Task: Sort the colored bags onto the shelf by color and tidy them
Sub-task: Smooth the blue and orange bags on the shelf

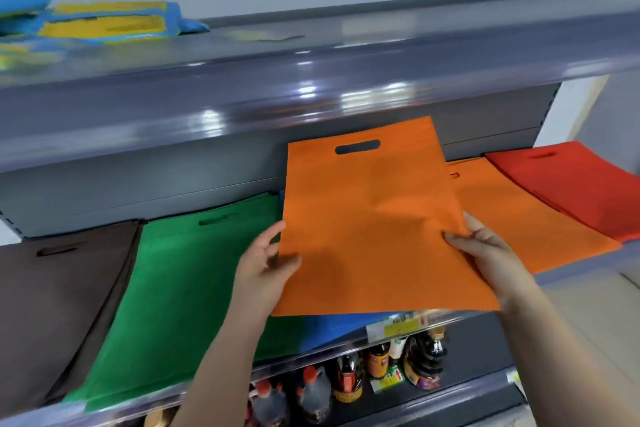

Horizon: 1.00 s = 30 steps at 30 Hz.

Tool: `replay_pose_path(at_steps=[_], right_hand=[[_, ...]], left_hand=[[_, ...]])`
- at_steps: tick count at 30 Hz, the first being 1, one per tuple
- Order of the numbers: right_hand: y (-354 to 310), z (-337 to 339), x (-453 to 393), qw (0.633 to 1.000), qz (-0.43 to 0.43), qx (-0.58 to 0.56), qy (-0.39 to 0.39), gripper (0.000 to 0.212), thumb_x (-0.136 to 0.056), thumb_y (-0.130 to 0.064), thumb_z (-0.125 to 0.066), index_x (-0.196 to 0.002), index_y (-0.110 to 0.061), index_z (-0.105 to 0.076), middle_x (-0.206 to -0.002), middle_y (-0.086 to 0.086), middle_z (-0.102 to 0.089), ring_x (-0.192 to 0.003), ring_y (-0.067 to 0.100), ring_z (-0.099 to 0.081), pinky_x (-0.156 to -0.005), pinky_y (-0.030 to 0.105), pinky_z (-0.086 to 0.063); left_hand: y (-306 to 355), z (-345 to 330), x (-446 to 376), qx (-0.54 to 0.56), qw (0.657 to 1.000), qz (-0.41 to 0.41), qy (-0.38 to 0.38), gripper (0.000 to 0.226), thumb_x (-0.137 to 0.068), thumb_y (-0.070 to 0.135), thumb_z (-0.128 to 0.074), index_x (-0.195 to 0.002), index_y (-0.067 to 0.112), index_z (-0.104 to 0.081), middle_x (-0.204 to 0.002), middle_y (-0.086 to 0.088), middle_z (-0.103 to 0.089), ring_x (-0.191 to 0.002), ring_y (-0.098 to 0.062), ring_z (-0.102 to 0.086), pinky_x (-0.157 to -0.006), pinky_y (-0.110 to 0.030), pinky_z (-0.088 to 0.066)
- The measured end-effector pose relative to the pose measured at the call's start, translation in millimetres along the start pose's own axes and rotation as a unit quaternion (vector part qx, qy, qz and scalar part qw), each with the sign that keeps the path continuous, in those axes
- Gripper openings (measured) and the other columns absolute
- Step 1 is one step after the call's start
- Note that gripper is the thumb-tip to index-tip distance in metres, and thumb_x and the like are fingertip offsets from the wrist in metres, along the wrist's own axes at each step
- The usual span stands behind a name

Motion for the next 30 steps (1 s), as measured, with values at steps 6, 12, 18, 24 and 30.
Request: replay_pose_path(at_steps=[6, 12, 18, 24, 30], right_hand=[[-34.2, 90.7, -6.7, 0.998, 0.010, 0.064, 0.016, 0.030, -0.087, 0.002, -0.054, -0.110, -0.016, -0.062, -0.085, 0.002, -0.074, -0.074, 0.015, -0.070, -0.060, 0.025, -0.056], [-67.2, 196.3, -20.8, 0.955, 0.051, 0.278, 0.085, 0.036, -0.085, 0.004, -0.062, -0.118, -0.010, -0.061, -0.088, 0.004, -0.073, -0.081, 0.019, -0.069, -0.075, 0.033, -0.057], [-93.4, 254.6, -47.2, 0.860, 0.102, 0.494, 0.081, 0.045, -0.079, -0.006, -0.073, -0.122, -0.013, -0.061, -0.088, 0.002, -0.064, -0.083, 0.024, -0.060, -0.073, 0.027, -0.042], [-92.6, 275.1, -77.4, 0.794, 0.076, 0.600, 0.062, 0.055, -0.079, -0.013, -0.073, -0.130, -0.009, -0.054, -0.090, 0.013, -0.066, -0.093, 0.033, -0.062, -0.069, 0.027, -0.038], [-82.4, 284.9, -85.0, 0.708, 0.020, 0.705, 0.048, 0.039, -0.083, -0.015, -0.060, -0.121, -0.009, -0.053, -0.109, 0.014, -0.052, -0.101, 0.037, -0.056, -0.071, 0.038, -0.046]], left_hand=[[13.5, -96.2, 1.3, -0.069, 0.996, -0.056, 0.019, 0.054, -0.087, -0.005, -0.058, -0.113, 0.042, -0.052, -0.073, 0.035, -0.065, -0.072, 0.016, -0.060, -0.062, -0.001, -0.043], [21.6, -191.7, 6.1, -0.107, 0.993, -0.031, 0.048, 0.039, -0.090, 0.005, -0.059, -0.121, 0.029, -0.054, -0.082, 0.023, -0.060, -0.083, 0.001, -0.058, -0.067, -0.014, -0.043], [26.2, -256.9, -2.6, -0.184, 0.981, -0.019, 0.058, 0.025, -0.087, 0.009, -0.064, -0.109, 0.021, -0.065, -0.088, -0.003, -0.068, -0.085, -0.012, -0.060, -0.079, -0.028, -0.050], [36.2, -290.7, -20.5, -0.319, 0.945, -0.028, 0.060, 0.020, -0.088, 0.013, -0.062, -0.108, 0.013, -0.066, -0.091, -0.005, -0.065, -0.083, -0.015, -0.057, -0.066, -0.023, -0.044], [36.3, -303.1, -27.5, -0.425, 0.903, -0.001, 0.060, 0.026, -0.091, 0.021, -0.058, -0.116, 0.015, -0.061, -0.100, -0.003, -0.065, -0.090, -0.019, -0.061, -0.072, -0.028, -0.051]])
Point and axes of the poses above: each hand's wrist, its own x-axis away from the middle knuckle, its own z-axis out of the back of the hand, y = z × x, the point moved 7 cm from there along -x, towards the middle knuckle
